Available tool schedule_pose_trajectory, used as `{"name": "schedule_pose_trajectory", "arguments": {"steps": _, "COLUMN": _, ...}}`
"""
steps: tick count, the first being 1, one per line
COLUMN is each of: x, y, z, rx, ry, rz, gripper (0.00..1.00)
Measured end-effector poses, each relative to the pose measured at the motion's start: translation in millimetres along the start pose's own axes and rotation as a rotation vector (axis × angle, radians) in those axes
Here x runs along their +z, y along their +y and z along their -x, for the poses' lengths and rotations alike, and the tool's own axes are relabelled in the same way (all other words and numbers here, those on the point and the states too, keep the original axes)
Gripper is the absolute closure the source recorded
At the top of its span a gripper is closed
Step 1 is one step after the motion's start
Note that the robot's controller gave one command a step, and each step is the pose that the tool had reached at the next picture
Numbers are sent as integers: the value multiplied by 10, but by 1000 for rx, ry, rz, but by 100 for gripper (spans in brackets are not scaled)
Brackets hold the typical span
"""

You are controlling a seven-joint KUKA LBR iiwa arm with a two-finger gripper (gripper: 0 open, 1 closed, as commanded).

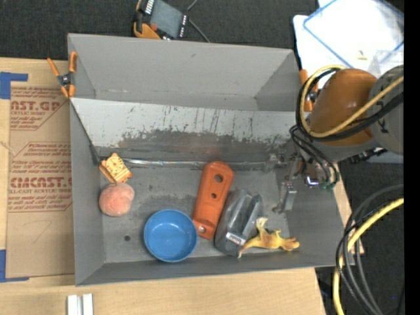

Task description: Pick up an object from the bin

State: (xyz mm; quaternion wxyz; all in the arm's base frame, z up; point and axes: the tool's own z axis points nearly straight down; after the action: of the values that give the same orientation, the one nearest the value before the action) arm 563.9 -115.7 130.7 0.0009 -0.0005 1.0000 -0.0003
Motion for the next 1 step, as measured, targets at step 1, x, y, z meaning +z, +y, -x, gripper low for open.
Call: {"name": "schedule_pose_trajectory", "arguments": {"steps": 1, "x": 0, "y": 0, "z": 0, "rx": 0, "ry": 0, "rz": 0, "gripper": 100}}
